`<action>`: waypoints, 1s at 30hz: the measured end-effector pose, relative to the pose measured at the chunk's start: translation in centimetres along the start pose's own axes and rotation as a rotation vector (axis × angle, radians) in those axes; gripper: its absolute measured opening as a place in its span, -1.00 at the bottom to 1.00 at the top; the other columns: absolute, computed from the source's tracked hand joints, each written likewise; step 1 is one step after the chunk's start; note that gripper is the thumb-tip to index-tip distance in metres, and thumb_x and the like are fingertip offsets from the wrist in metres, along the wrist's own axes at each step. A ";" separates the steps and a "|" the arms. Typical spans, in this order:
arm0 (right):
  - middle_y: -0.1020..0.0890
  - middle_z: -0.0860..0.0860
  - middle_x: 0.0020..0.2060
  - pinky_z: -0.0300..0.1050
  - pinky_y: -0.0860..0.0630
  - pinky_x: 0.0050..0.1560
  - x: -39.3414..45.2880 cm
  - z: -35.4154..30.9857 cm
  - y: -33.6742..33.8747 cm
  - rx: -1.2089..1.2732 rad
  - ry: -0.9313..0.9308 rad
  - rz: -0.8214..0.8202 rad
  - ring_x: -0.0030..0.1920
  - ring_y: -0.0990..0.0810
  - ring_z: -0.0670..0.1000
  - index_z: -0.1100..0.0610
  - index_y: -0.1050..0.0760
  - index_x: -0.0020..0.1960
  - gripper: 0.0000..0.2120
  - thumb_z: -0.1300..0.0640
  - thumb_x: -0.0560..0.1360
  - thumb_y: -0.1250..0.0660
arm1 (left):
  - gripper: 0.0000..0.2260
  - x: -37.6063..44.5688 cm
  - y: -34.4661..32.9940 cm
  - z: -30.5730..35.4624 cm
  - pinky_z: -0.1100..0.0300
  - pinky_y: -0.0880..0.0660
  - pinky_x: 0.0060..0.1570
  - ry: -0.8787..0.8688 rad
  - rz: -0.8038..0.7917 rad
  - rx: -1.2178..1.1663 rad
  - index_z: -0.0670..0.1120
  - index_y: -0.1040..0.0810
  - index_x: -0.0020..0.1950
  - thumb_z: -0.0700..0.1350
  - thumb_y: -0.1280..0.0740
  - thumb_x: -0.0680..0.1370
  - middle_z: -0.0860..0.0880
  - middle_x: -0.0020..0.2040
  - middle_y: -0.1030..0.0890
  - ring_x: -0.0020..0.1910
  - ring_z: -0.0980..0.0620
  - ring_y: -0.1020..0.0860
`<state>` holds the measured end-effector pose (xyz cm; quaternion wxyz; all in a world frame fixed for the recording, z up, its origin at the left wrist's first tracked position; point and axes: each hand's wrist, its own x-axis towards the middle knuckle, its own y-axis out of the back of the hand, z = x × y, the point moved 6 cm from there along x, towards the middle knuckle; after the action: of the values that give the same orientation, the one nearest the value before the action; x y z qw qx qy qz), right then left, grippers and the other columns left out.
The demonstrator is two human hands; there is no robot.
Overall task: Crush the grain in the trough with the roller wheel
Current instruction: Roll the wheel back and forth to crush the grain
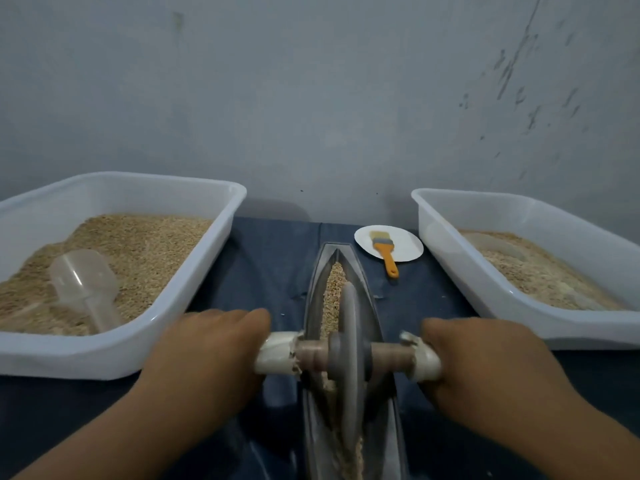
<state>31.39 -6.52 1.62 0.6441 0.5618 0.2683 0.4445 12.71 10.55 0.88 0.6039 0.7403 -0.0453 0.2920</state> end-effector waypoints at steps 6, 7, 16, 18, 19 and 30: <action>-0.48 -0.11 -0.32 -0.15 -0.30 -0.36 3.2 0.5 -1.0 0.070 -0.076 -0.078 -0.28 -0.49 -0.06 -0.13 -0.33 -0.18 -0.85 -0.16 0.42 -0.25 | -0.63 3.0 -1.5 -0.7 0.17 -0.29 -0.54 0.004 -0.006 0.036 0.02 -0.37 -0.37 -0.08 -0.57 0.10 0.05 -0.50 -0.44 -0.56 0.00 -0.42; -0.49 -0.10 -0.31 -0.14 -0.31 -0.34 4.6 0.8 -1.3 0.082 -0.098 -0.077 -0.26 -0.51 -0.02 -0.11 -0.34 -0.19 -0.87 -0.11 0.44 -0.25 | -0.64 4.4 -1.9 -1.0 0.17 -0.30 -0.49 0.015 0.005 0.040 0.02 -0.34 -0.34 -0.09 -0.54 0.18 0.05 -0.47 -0.45 -0.52 0.00 -0.42; -0.49 -0.11 -0.36 -0.18 -0.32 -0.40 7.3 1.1 -1.1 0.104 -0.103 -0.013 -0.35 -0.45 -0.08 -0.06 -0.32 -0.29 -0.82 -0.07 0.40 -0.28 | -0.78 6.3 -2.7 -2.4 0.16 -0.38 -0.33 0.185 -0.072 0.040 0.07 -0.28 -0.24 0.00 -0.35 0.42 0.08 -0.36 -0.40 -0.36 0.05 -0.41; -0.46 -0.12 -0.38 -0.20 -0.22 -0.45 4.4 0.7 -1.1 0.058 -0.085 0.024 -0.37 -0.41 -0.12 -0.10 -0.28 -0.27 -0.79 -0.15 0.38 -0.27 | -0.73 3.9 -1.7 -1.2 0.16 -0.41 -0.44 0.103 -0.001 0.017 0.04 -0.35 -0.30 -0.05 -0.47 0.30 0.06 -0.43 -0.44 -0.46 0.00 -0.44; -0.44 -0.13 -0.39 -0.21 -0.17 -0.46 2.9 0.6 -1.1 0.037 -0.085 0.041 -0.38 -0.39 -0.13 -0.12 -0.26 -0.26 -0.78 -0.19 0.37 -0.26 | -0.69 2.8 -1.2 -0.7 0.17 -0.37 -0.49 0.062 0.044 -0.005 0.00 -0.38 -0.33 -0.09 -0.52 0.21 0.06 -0.46 -0.45 -0.51 -0.02 -0.43; -0.55 -0.13 -0.28 -0.17 -0.32 -0.37 7.7 2.3 -3.1 0.241 -0.175 -0.044 -0.24 -0.54 -0.05 -0.08 -0.41 -0.17 -0.85 -0.14 0.41 -0.30 | -0.74 8.5 -1.7 -1.0 0.13 -0.28 -0.31 0.066 0.007 0.161 0.03 -0.31 -0.23 -0.06 -0.42 0.36 0.03 -0.29 -0.54 -0.31 -0.07 -0.51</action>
<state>37.68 -0.84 0.28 0.6027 0.6654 0.2748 0.3441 20.03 14.34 3.63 0.5425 0.7762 -0.0044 0.3212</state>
